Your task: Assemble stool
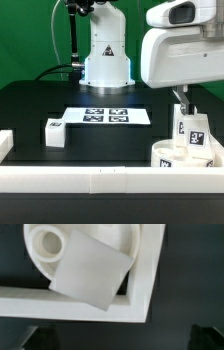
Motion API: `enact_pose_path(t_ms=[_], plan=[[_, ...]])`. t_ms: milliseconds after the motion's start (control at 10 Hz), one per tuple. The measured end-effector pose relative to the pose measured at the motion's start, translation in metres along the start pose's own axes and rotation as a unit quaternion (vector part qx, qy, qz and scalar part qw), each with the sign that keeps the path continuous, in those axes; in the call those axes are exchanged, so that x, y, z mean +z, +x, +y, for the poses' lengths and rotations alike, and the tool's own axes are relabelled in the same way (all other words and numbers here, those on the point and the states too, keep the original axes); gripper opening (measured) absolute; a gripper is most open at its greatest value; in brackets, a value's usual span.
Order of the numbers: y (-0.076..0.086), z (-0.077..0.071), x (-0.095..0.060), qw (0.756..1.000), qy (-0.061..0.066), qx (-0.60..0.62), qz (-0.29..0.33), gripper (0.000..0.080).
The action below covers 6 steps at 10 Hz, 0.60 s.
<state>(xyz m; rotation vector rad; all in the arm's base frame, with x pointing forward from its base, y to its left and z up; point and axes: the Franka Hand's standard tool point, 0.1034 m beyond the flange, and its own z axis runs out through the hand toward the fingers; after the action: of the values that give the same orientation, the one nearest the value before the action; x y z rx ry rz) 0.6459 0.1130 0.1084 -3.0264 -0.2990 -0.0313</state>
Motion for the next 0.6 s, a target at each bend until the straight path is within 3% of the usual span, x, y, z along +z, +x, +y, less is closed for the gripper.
enact_pose_path(t_ms=[200,400,600], plan=[[0.002,0.0,0.006,0.986,-0.018,-0.163,0.022,0.0649],[-0.004,-0.007,0.015,0.966,-0.024,-0.255,0.014,0.0649],[-0.005,-0.003,0.015,0.951,-0.029,-0.307,0.01,0.0649]])
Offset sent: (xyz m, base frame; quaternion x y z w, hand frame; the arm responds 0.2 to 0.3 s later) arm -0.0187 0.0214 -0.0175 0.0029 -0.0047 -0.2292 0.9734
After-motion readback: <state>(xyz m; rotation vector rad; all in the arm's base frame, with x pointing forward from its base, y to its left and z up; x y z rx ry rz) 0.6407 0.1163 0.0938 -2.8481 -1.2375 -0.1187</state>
